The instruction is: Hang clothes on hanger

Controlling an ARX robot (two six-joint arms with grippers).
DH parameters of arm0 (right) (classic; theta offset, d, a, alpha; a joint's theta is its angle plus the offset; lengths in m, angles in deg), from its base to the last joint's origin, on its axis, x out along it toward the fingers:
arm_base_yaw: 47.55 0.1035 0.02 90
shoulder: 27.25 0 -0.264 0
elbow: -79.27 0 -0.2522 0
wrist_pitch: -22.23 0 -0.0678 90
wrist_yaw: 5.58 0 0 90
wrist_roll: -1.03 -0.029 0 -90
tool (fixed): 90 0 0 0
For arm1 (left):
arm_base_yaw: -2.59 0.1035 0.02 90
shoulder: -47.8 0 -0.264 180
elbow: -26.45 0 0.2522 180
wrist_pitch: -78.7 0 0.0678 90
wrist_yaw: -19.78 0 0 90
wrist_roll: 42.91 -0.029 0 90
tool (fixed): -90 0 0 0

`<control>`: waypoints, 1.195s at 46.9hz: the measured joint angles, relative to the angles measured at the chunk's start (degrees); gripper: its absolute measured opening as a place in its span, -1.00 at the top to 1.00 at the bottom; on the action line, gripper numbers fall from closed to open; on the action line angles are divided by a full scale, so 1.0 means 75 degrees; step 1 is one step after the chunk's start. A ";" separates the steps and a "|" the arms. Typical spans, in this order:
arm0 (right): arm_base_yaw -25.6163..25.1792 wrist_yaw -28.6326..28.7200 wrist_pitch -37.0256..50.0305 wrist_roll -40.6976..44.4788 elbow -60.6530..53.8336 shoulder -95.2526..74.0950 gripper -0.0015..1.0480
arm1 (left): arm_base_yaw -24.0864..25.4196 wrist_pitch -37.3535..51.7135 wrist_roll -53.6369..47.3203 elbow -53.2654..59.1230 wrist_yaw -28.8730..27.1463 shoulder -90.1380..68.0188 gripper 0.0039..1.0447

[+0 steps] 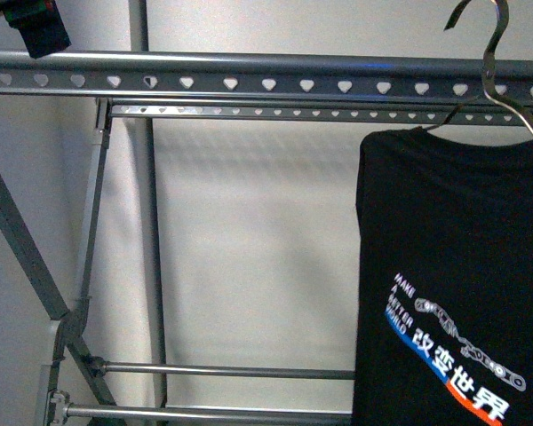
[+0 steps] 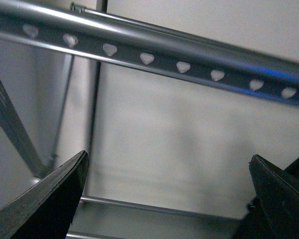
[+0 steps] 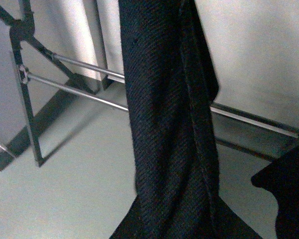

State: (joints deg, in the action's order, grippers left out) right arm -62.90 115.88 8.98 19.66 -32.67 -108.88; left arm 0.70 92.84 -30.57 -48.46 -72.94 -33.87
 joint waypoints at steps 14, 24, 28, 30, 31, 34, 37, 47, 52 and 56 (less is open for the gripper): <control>0.0143 -0.0434 -0.0816 -0.1568 0.1311 -0.0574 0.81 | -0.0277 -0.0326 0.2218 0.0201 0.0723 0.0251 -0.79; 0.0268 -0.0810 -0.1078 -0.2489 0.2369 -0.1274 0.81 | -0.0338 -0.0376 -0.0935 0.2416 -0.0169 0.2095 -0.03; 0.0323 -0.0935 -0.1139 -0.2655 0.2669 -0.1381 0.81 | -0.0280 -0.0064 -0.1244 0.3150 -0.0152 0.2404 0.20; 0.0373 -0.0968 -0.1169 -0.2745 0.2824 -0.1440 0.81 | -0.0248 0.0073 -0.1349 0.3523 -0.0131 0.2524 0.34; 0.0411 -0.0988 -0.1198 -0.2801 0.2938 -0.1492 0.81 | -0.0216 0.0172 -0.1413 0.3786 -0.0093 0.2617 0.44; 0.0475 -0.1029 -0.1282 -0.2847 0.3121 -0.1588 0.81 | -0.0044 0.0356 -0.1475 0.4272 0.0137 0.2850 0.65; 0.0554 -0.1122 -0.1358 -0.2885 0.3302 -0.1827 0.81 | 0.0166 0.0597 -0.1539 0.4873 0.0335 0.3264 0.95; 0.0568 -0.1396 -0.1239 -0.3281 0.3453 -0.2562 0.82 | 0.0233 0.0857 -0.1600 0.6146 0.0338 0.4208 0.94; 0.0574 -0.1387 -0.0988 -0.3445 0.3433 -0.2690 0.82 | 0.0233 0.0871 -0.1603 0.6557 0.0356 0.4640 0.94; 0.0592 -0.1390 -0.0656 -0.3497 0.3200 -0.2667 0.82 | 0.0233 0.0851 -0.1603 0.6811 0.0356 0.4946 0.94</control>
State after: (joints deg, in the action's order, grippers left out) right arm -58.47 105.46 4.07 -6.57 -8.67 -128.88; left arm 2.44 99.22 -42.59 2.62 -70.28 3.22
